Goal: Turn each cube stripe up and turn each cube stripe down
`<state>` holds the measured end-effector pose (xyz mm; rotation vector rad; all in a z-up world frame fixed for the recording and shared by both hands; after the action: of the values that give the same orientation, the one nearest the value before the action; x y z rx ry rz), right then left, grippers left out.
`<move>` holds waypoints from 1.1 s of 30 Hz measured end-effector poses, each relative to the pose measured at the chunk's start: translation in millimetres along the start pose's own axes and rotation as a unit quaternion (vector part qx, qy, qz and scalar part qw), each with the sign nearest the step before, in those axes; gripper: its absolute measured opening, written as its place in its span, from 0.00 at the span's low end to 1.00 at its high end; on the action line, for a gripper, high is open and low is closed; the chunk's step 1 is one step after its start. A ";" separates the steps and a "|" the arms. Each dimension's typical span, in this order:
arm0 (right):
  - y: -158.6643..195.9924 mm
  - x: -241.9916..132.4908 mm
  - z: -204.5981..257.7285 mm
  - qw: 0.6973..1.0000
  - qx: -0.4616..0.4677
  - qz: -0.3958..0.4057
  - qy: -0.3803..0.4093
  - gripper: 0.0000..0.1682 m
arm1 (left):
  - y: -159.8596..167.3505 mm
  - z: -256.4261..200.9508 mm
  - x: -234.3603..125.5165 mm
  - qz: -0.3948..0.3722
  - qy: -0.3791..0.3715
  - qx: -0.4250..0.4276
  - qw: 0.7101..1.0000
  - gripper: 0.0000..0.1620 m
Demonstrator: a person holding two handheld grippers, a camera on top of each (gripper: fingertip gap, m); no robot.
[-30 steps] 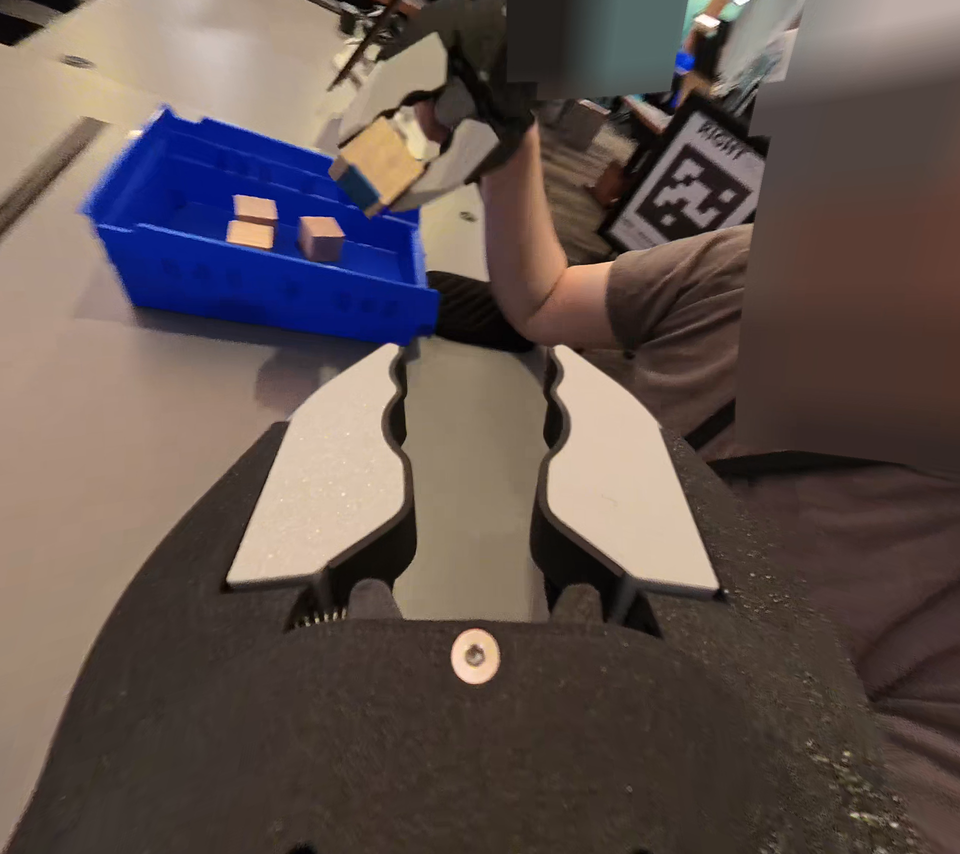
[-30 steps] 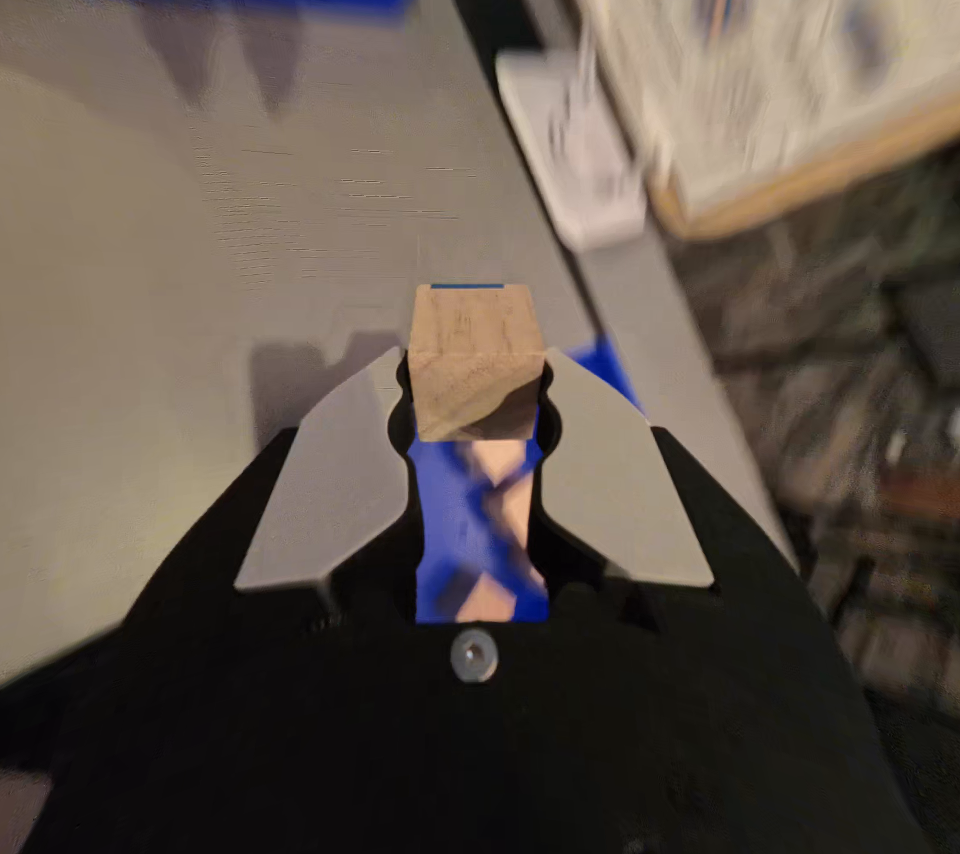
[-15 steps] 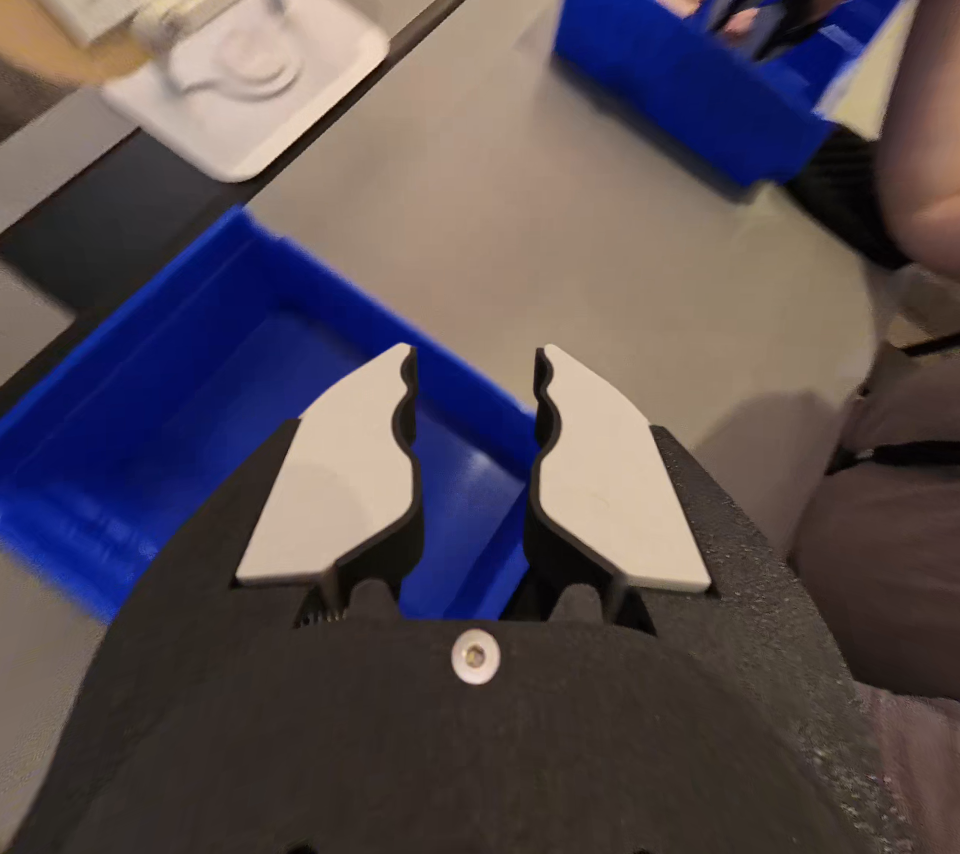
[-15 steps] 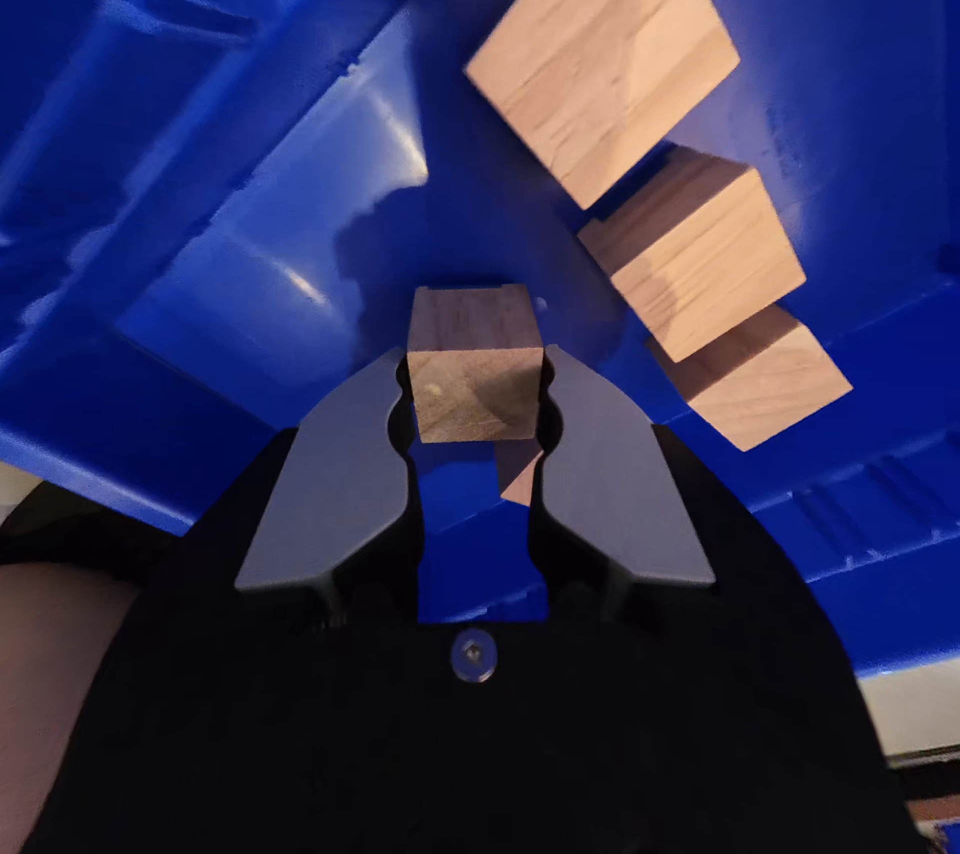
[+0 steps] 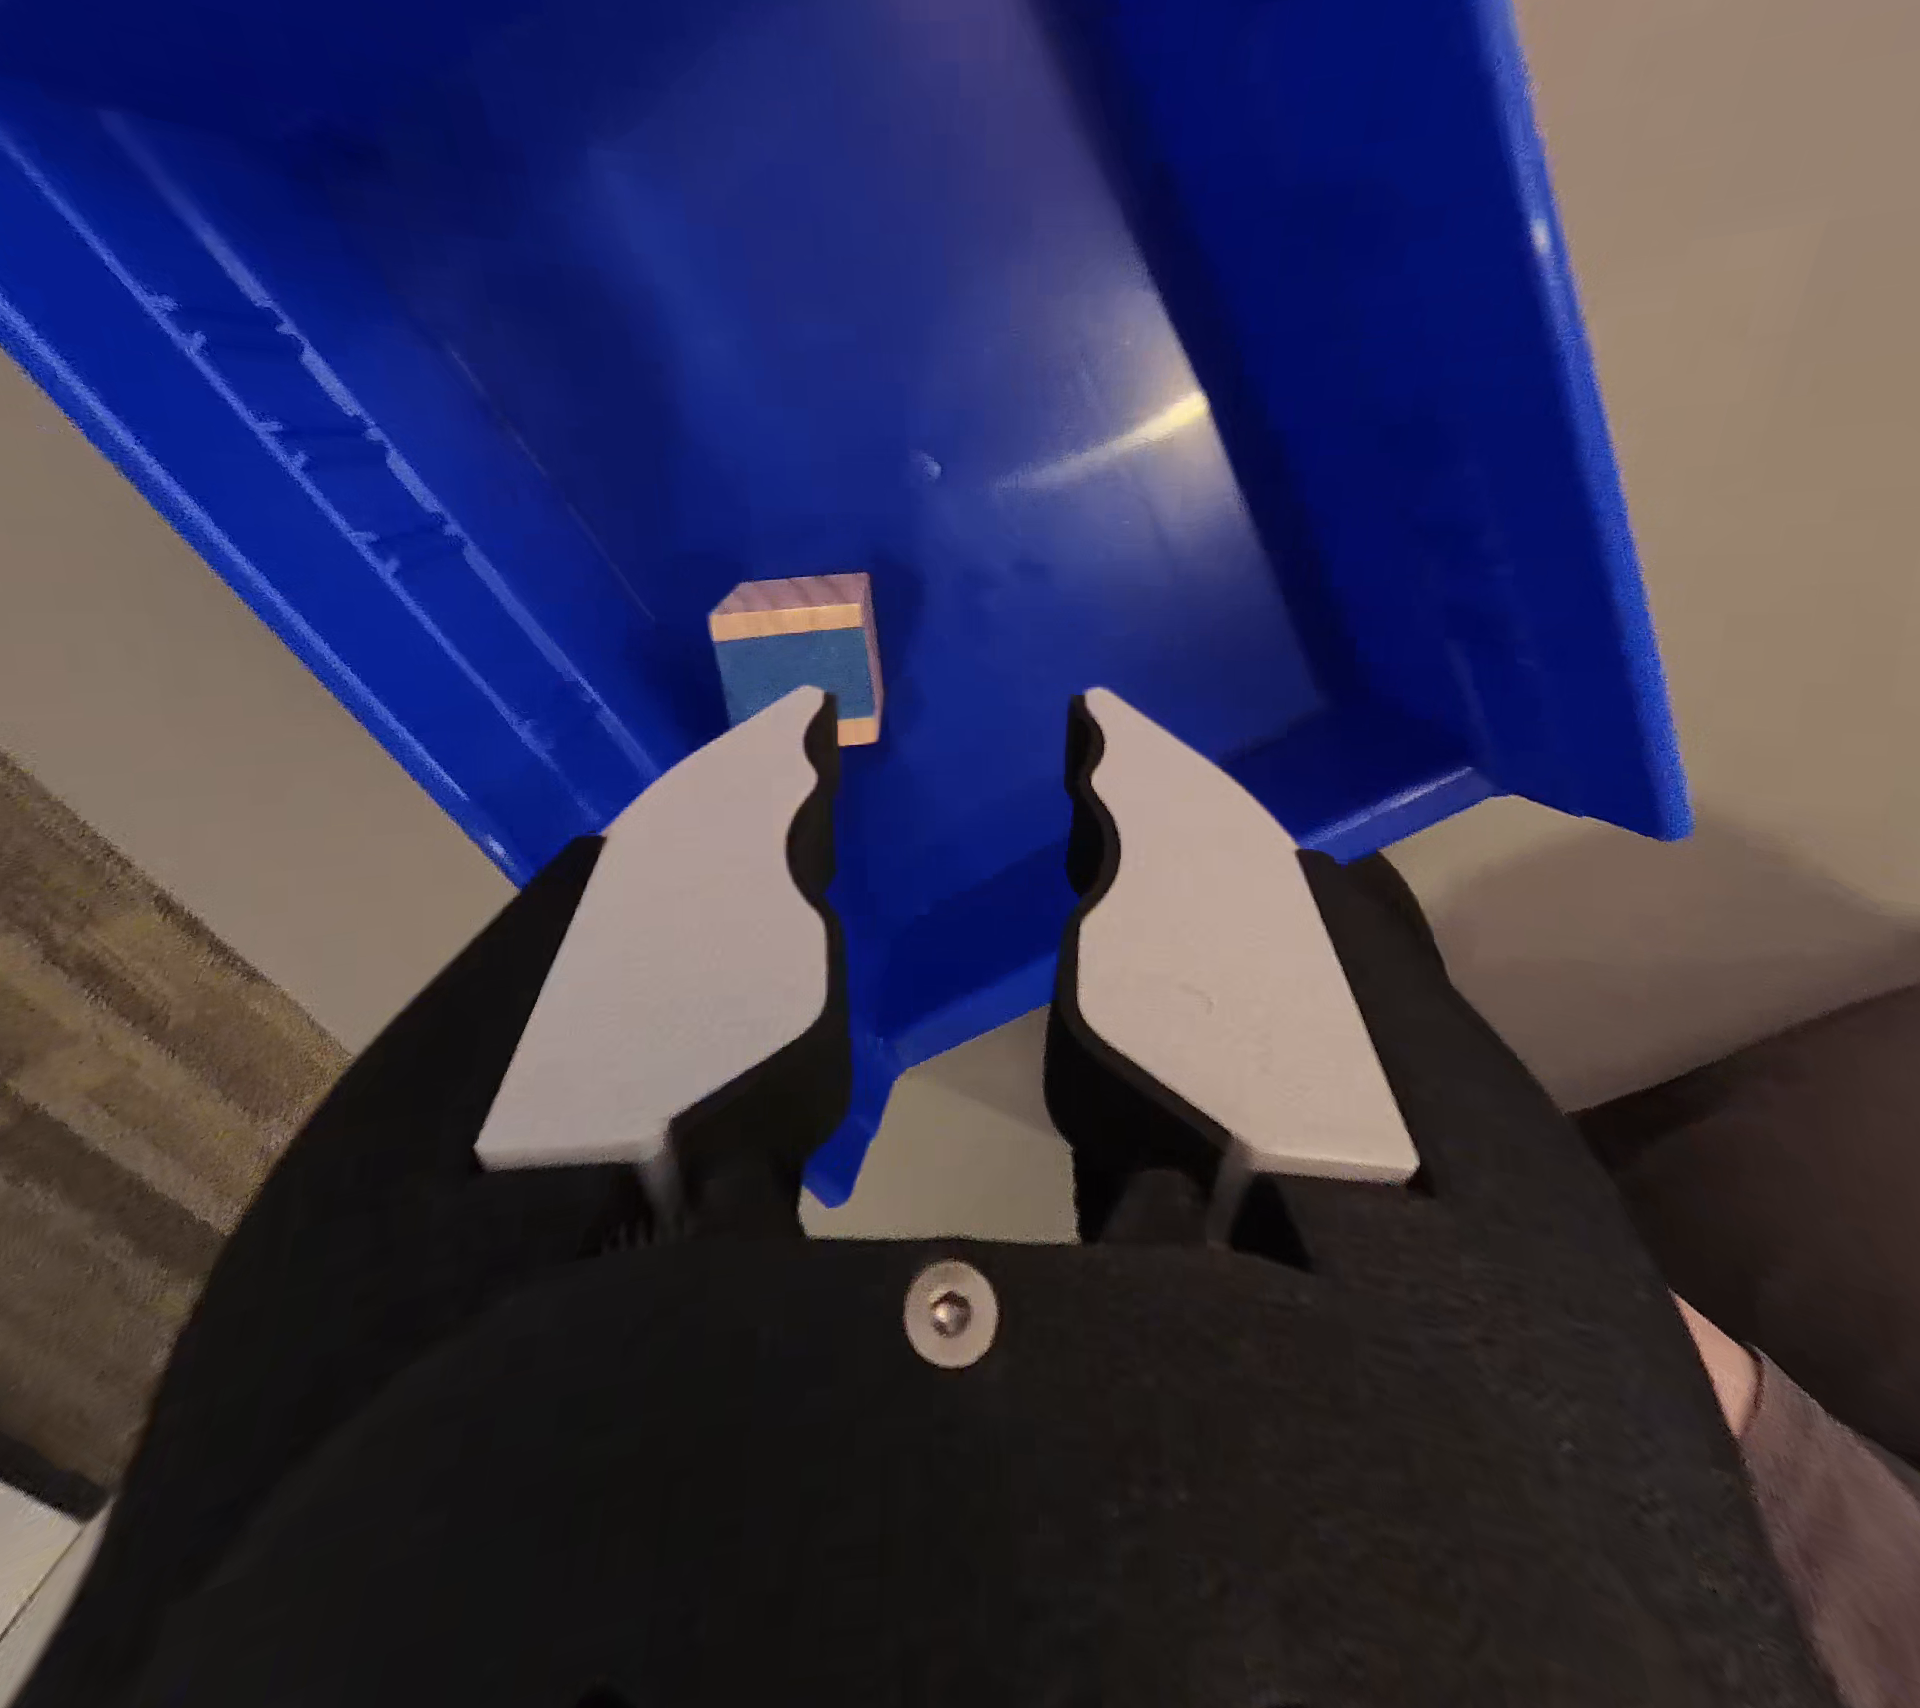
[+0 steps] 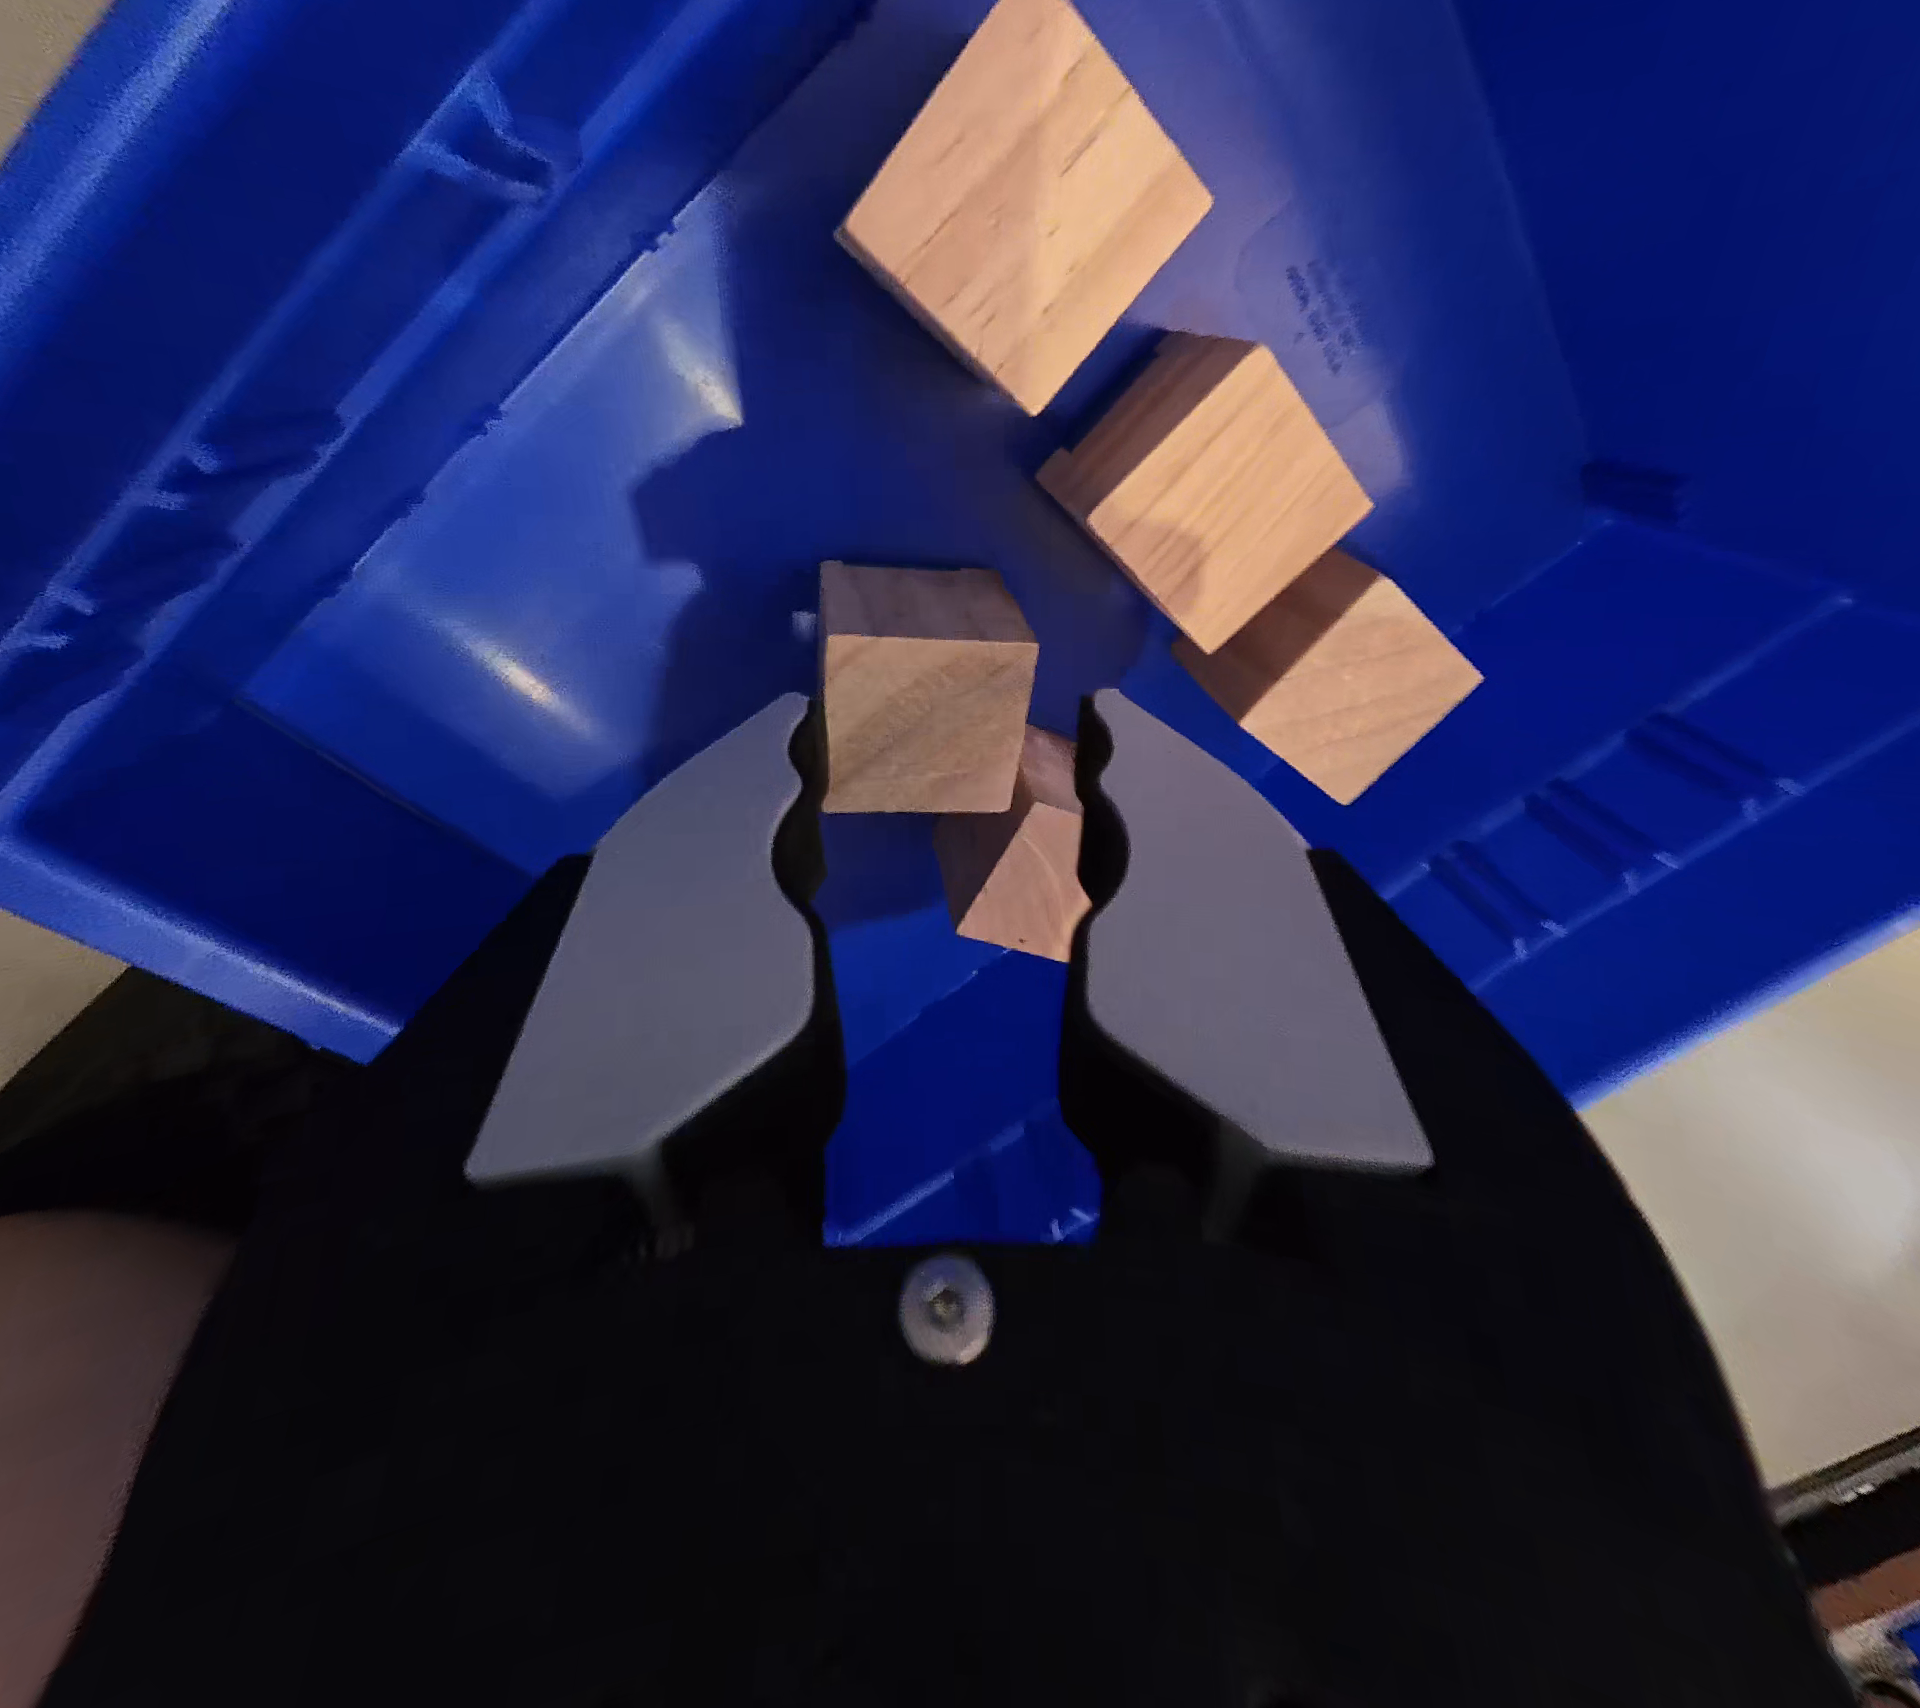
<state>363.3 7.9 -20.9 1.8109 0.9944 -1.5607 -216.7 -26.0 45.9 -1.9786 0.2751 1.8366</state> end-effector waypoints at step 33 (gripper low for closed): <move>33.3 -64.2 3.5 0.992 0.047 -0.072 0.096 0.29 | -6.8 40.9 86.7 0.204 -0.003 -0.087 0.975 0.30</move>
<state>384.9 -25.8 39.5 2.0242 1.1810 -1.5643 -241.5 9.9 -39.7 -2.1561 0.5729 2.1810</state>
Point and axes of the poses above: each gripper's, where its closed fingertips meet, x out along the fingers, y out of its underside, z = x × y across the jaws, the point moved 10 cm from there along -x, back along the fingers, and after that the axes turned 1 degree about y, right-handed, at the moved point
